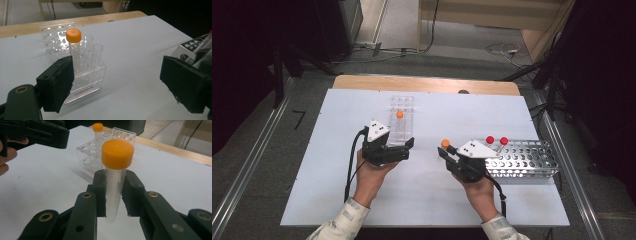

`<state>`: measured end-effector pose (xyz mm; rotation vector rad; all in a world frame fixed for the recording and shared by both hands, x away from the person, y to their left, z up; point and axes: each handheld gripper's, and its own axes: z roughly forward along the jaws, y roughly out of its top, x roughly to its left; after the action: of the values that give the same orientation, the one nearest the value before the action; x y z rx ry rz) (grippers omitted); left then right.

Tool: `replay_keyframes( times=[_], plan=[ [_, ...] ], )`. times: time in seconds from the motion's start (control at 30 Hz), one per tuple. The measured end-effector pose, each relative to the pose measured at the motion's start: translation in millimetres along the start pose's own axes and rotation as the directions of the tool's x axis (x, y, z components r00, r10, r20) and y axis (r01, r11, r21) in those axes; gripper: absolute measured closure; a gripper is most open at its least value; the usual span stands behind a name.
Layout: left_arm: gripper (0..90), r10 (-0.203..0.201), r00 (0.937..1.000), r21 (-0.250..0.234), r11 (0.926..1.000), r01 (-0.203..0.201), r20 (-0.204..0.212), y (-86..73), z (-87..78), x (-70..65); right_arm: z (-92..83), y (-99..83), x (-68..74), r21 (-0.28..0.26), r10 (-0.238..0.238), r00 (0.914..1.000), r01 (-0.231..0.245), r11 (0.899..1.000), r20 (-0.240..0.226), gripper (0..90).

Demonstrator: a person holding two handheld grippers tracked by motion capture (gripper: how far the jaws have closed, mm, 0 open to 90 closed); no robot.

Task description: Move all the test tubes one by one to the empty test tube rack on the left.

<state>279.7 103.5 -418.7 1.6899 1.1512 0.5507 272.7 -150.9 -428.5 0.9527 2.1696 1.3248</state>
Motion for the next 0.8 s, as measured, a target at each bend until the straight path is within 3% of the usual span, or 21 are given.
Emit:
replay_keyframes(
  times=[0.27, 0.47, 0.8],
  plan=[
    [15.2, 0.010, 0.9996, 0.003, 0.9999, -0.010, 0.028, 0.5, -0.9, -5.8, 33.9, 5.4, 14.2, 0.039, -0.014, 0.9996, 0.015, 0.999, -0.026, 71.0],
    [21.9, 0.028, 0.9979, -0.007, 0.9996, -0.027, 0.058, 1.4, -2.2, -11.5, 49.4, 8.7, 21.0, 0.054, -0.018, 0.9994, 0.019, 0.998, -0.030, 71.0],
    [48.7, 0.053, 0.9898, -0.001, 0.9986, -0.054, 0.132, 1.4, -0.5, -16.0, 57.5, 15.2, 39.0, 0.045, -0.039, 0.9969, 0.042, 0.998, -0.068, 71.0]
  ],
)
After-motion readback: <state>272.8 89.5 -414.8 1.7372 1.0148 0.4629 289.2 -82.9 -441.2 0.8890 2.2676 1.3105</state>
